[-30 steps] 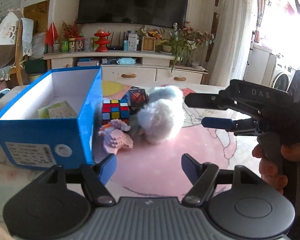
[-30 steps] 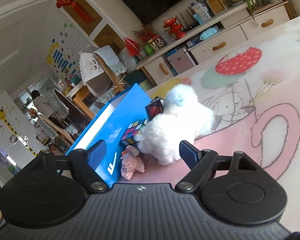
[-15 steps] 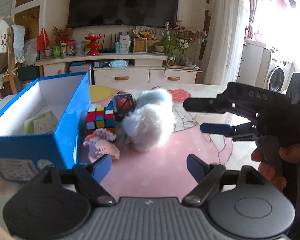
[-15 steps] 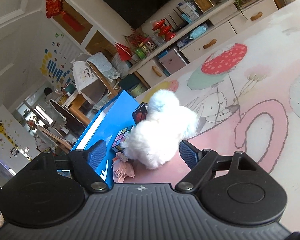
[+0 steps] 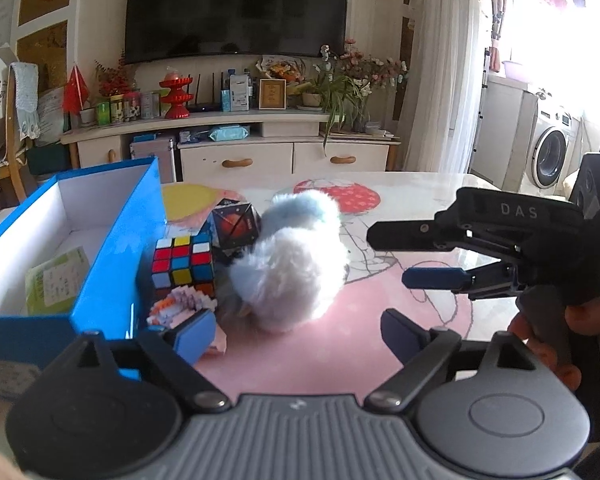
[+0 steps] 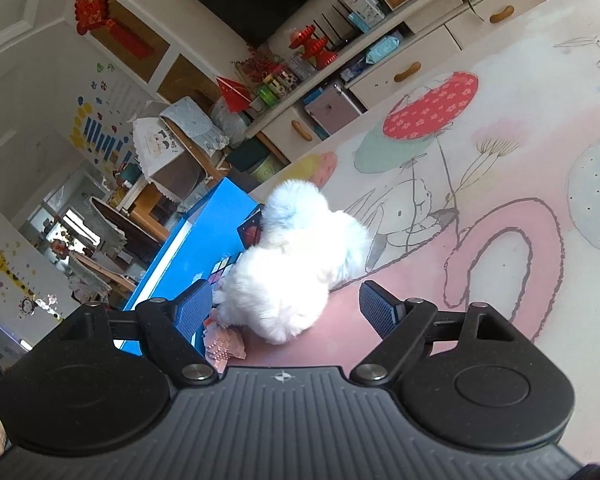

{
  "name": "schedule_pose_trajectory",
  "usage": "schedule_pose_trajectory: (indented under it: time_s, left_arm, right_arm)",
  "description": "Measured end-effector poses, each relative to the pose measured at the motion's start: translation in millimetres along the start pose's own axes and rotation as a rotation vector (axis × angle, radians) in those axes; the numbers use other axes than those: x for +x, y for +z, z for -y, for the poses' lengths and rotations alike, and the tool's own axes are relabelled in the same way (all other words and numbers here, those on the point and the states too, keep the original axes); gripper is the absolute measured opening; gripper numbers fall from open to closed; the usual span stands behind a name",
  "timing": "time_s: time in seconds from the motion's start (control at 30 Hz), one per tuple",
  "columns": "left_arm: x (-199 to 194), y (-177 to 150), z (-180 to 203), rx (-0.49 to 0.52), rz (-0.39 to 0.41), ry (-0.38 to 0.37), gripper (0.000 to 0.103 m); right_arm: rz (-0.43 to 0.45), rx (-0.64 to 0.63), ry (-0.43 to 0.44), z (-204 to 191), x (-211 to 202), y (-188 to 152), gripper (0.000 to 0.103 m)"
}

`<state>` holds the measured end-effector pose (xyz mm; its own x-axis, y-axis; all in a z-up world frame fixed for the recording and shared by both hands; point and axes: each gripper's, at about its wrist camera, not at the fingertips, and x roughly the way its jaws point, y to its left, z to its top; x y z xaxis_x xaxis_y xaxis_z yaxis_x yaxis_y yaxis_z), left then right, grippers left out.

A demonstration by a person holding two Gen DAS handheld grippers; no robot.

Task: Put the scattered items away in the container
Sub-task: 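Move the right tool to the white fluffy plush and lower around it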

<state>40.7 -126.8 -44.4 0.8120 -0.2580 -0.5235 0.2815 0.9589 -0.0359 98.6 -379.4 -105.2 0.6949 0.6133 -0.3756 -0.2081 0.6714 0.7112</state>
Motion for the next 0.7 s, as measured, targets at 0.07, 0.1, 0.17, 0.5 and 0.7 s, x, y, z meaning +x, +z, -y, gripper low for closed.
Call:
schedule_pose_trajectory:
  time_s: [0.07, 0.1, 0.17, 0.5, 0.7]
  left_arm:
    - [3.7, 2.0, 0.5, 0.008, 0.000, 0.002, 0.092]
    - [5.9, 3.3, 0.9, 0.011, 0.000, 0.003, 0.092]
    - [10.0, 6.1, 1.5, 0.016, 0.004, 0.003, 0.093]
    - [30.2, 17.8, 6.4, 0.059, 0.008, 0.018, 0.095]
    - [39.3, 19.5, 9.6, 0.095, -0.005, 0.018, 0.095]
  right_arm:
    - [-0.003, 0.004, -0.003, 1.4, 3.2, 2.6, 0.102]
    - [-0.004, 0.009, -0.003, 2.4, 4.9, 4.1, 0.102]
    - [-0.006, 0.031, -0.002, 6.5, 8.7, 8.1, 0.102]
    - [-0.025, 0.145, -0.003, 27.3, 26.9, 21.3, 0.103]
    - [-0.055, 0.144, 0.017, 27.8, 42.9, 28.8, 0.103]
